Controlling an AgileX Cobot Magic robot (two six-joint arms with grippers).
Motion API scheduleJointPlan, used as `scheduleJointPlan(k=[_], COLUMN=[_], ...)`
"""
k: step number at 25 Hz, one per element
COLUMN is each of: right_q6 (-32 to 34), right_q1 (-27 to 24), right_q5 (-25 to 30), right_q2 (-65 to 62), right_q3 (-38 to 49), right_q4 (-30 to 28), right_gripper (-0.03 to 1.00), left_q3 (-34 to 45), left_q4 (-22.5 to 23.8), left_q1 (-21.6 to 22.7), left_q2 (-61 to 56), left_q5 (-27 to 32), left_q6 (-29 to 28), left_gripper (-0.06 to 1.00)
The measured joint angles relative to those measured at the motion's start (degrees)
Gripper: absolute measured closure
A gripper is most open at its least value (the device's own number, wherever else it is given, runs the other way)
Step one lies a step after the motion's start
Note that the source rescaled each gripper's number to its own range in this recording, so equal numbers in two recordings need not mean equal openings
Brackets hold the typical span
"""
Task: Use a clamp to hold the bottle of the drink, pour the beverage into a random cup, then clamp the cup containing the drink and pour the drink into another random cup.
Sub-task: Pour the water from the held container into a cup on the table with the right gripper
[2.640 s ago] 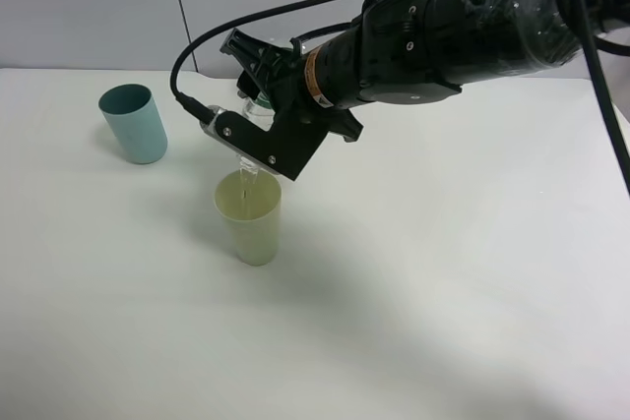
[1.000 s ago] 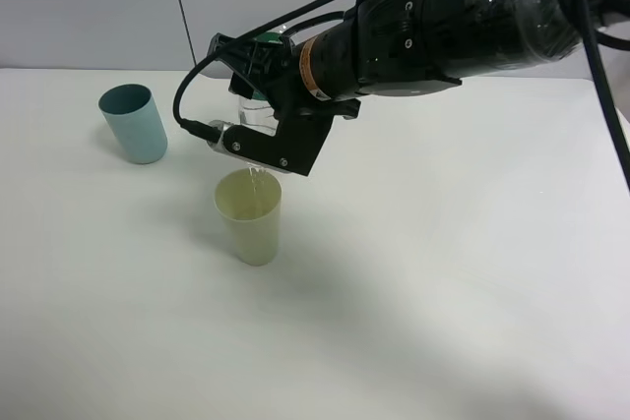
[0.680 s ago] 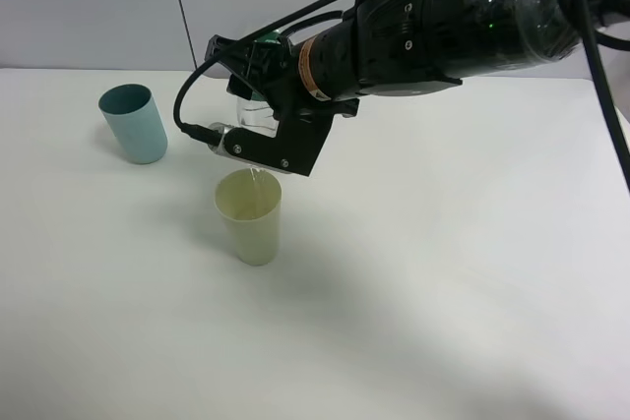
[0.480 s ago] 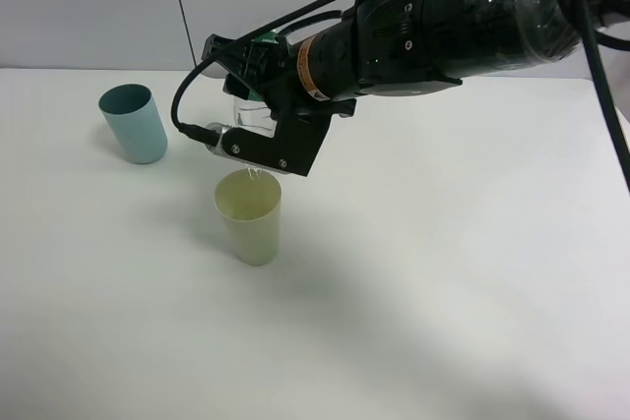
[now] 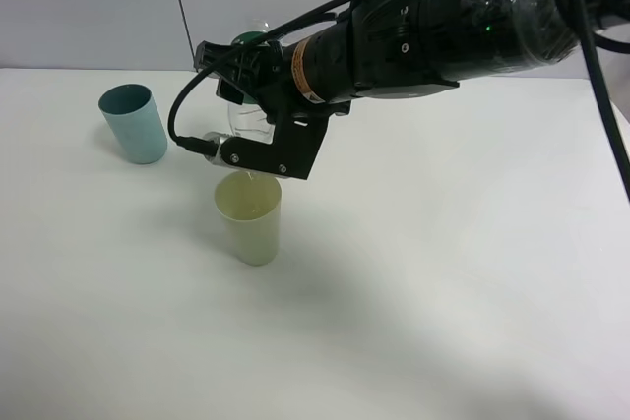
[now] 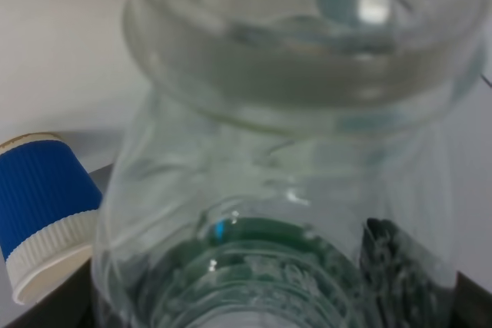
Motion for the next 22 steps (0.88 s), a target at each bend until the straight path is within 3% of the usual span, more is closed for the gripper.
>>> scheduleJointPlan(k=[5,22], right_q6=[-3.8,-4.5], right_q1=[0.2,0.3], right_q5=[-0.1,-3.9], right_q2=[0.0,0.0], right_q3=[0.0,0.0], right_q4=[-0.1,-1.4], right_gripper=[0.96,0.96], left_q3=[0.0,0.0], left_q4=[0.0,0.0], left_q1=[0.0,0.0], left_q2=[0.0,0.0], left_q5=[0.0,0.0], left_q6=[0.0,0.0], left_gripper=[-0.06,-0.06])
